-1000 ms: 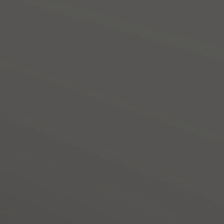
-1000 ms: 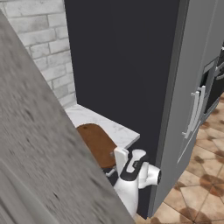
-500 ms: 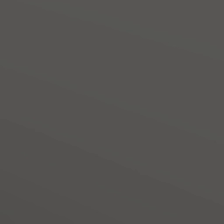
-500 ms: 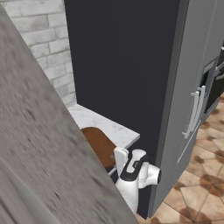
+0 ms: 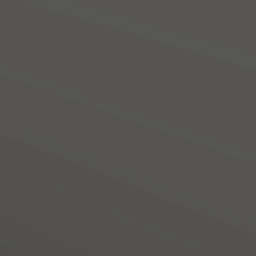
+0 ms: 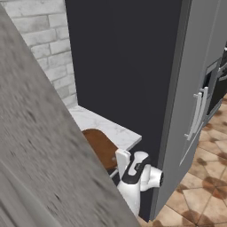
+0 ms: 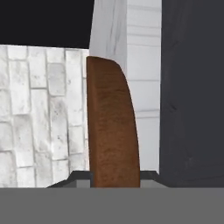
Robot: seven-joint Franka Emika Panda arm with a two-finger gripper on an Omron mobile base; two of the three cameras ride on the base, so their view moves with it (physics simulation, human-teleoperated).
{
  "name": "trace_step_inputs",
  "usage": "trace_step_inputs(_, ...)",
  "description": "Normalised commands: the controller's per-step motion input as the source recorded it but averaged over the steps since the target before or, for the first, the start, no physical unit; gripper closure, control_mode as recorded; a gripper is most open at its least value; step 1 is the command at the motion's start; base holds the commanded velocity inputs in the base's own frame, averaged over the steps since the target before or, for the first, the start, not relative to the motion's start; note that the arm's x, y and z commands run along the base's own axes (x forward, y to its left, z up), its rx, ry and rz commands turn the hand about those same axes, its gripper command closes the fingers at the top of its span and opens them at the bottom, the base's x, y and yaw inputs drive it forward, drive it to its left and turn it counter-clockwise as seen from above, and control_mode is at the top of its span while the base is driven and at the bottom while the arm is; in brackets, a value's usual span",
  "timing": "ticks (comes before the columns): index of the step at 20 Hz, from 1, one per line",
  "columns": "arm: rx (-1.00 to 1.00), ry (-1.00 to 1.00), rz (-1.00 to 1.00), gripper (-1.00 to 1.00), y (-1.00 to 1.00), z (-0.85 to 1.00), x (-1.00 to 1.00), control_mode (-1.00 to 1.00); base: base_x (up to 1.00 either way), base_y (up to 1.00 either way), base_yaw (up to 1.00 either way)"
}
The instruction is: Move the cutting board and knife to the sink. Then move spray from the cabinet to the counter.
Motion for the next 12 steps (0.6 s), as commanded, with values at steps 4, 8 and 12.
trace_step_inputs(4,0.00,-0.07,0.00,1.00,-0.02,0.37,-0.28,-1.00,0.00,0.00,0.00)
trace_step_inputs(8,0.04,0.00,0.00,1.00,-0.01,0.50,-0.32,-1.00,0.00,0.00,0.00)
trace_step_inputs(12,0.04,0.00,0.00,1.00,0.00,0.59,-0.33,-1.00,0.00,0.00,0.00)
